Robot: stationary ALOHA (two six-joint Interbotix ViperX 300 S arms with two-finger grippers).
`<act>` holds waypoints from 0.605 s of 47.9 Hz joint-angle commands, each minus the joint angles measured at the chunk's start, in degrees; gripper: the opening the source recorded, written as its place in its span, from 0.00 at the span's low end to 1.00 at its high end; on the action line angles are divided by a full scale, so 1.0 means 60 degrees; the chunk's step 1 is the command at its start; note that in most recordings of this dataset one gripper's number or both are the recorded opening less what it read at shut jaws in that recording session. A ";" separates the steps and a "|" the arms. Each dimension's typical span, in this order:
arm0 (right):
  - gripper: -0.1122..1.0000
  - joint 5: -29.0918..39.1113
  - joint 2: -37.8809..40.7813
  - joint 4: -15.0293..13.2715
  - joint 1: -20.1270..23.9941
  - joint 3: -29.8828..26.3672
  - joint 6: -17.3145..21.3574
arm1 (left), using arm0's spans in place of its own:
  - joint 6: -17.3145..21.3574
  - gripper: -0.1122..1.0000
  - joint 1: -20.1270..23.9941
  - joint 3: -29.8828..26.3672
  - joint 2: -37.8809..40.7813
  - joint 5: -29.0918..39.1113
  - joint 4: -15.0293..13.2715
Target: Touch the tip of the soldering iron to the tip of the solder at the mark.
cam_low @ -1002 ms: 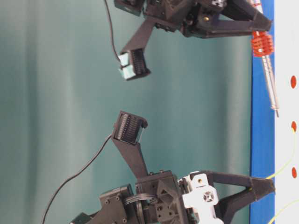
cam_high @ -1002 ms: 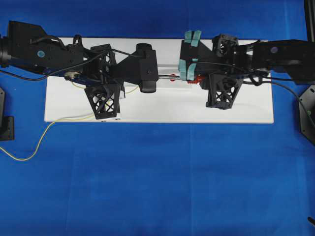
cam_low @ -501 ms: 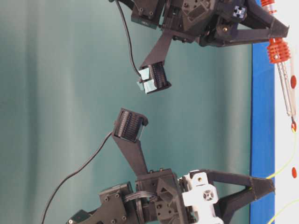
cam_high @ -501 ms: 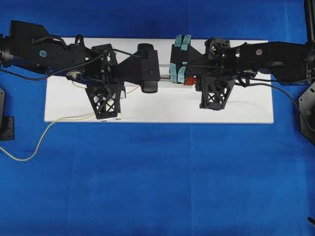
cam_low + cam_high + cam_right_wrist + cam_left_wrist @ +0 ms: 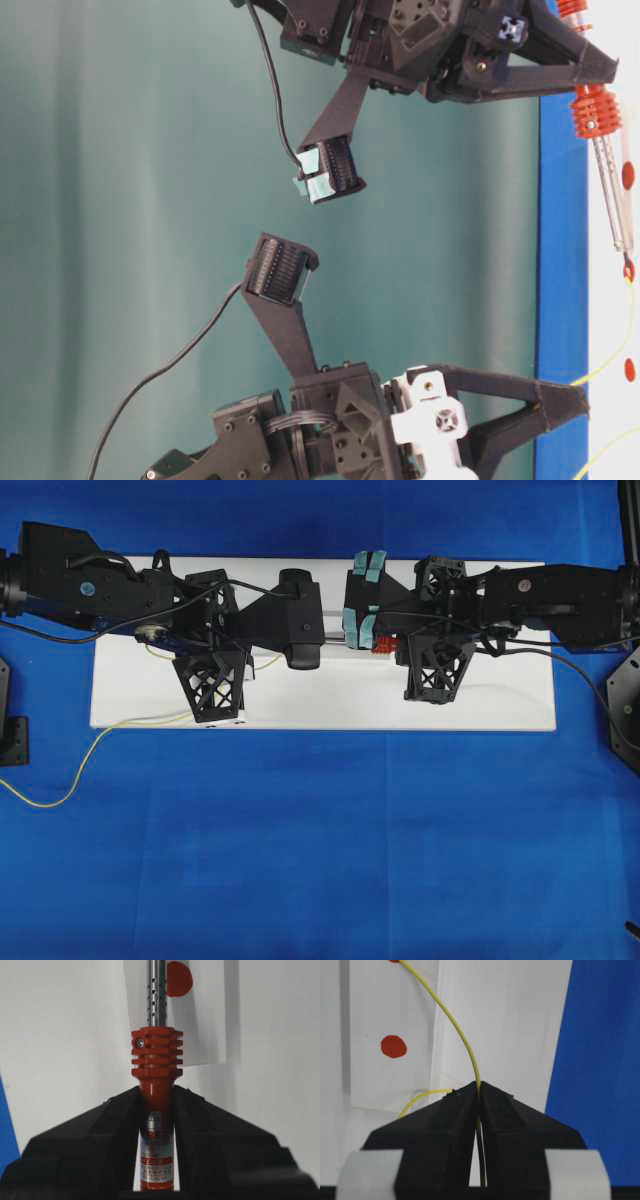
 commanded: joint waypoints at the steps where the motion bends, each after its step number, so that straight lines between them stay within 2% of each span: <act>1: 0.16 -0.0015 -0.0117 -0.0029 -0.0015 -0.0220 -0.0015 | 0.0015 0.11 0.0015 -0.0278 -0.0117 -0.0015 0.0015; 29: 0.16 0.0000 -0.0117 -0.0073 -0.0015 -0.0220 -0.0015 | 0.0015 0.11 0.0015 -0.0366 -0.0073 -0.0015 0.0029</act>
